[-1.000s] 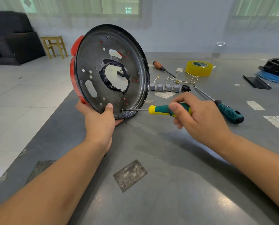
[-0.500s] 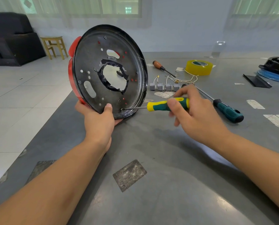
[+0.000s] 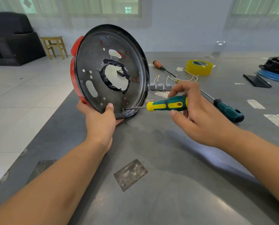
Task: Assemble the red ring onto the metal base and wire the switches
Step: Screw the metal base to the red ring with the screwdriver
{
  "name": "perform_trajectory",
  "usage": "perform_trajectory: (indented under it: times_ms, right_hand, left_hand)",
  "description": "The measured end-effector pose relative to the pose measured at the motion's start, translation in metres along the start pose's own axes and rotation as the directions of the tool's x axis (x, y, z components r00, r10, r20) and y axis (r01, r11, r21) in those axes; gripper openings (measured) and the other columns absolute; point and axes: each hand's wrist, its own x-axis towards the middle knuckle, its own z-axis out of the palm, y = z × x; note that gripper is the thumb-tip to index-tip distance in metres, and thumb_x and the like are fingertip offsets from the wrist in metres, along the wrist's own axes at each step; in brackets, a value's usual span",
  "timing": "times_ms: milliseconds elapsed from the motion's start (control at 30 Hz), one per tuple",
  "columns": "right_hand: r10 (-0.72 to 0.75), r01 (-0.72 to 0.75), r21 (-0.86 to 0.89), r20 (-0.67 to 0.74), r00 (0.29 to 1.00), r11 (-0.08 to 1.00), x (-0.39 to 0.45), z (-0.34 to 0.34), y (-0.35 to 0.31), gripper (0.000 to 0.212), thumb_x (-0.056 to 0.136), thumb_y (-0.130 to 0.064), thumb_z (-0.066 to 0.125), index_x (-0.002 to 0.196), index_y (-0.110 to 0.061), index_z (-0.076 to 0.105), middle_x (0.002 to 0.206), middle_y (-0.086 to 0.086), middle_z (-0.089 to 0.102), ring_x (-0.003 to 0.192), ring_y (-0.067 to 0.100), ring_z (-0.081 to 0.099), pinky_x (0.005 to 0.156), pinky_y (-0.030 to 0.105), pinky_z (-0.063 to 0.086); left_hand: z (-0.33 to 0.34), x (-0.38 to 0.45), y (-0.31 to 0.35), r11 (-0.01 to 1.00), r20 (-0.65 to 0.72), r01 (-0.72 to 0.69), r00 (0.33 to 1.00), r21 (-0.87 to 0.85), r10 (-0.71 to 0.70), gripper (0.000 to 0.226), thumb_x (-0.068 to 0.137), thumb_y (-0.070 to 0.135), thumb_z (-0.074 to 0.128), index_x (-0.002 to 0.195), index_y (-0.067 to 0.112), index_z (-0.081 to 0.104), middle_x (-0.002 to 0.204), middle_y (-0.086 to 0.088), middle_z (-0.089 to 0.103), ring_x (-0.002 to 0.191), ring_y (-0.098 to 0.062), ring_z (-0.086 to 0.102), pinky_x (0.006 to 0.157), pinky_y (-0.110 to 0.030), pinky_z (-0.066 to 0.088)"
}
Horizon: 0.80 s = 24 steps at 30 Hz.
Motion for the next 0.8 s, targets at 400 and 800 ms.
perform_trajectory:
  times_ms: [400,800]
  right_hand:
    - [-0.035,0.037,0.054,-0.047,0.998,0.998,0.001,0.002,0.004,0.040,0.094,-0.029,0.068,0.123,-0.029,0.039,0.114,-0.010,0.052,0.081,0.012,0.057,0.071,0.028,0.047]
    - [-0.060,0.063,0.047,-0.057,0.997,0.997,0.000,-0.002,0.002,0.028,0.097,-0.032,0.050,0.119,-0.033,0.032,0.112,-0.002,0.052,0.082,0.021,0.058,0.077,0.040,0.046]
  left_hand:
    - [0.000,0.000,0.001,1.000,0.026,0.013,1.000,-0.026,-0.012,0.051,0.103,0.001,0.057,0.139,0.023,0.029,0.123,0.018,0.056,0.104,-0.004,0.067,0.073,-0.039,0.066]
    - [0.000,-0.002,0.003,1.000,0.036,0.029,0.999,-0.009,-0.028,0.051,0.103,0.003,0.058,0.140,0.024,0.029,0.127,0.017,0.055,0.110,-0.007,0.066,0.074,-0.040,0.066]
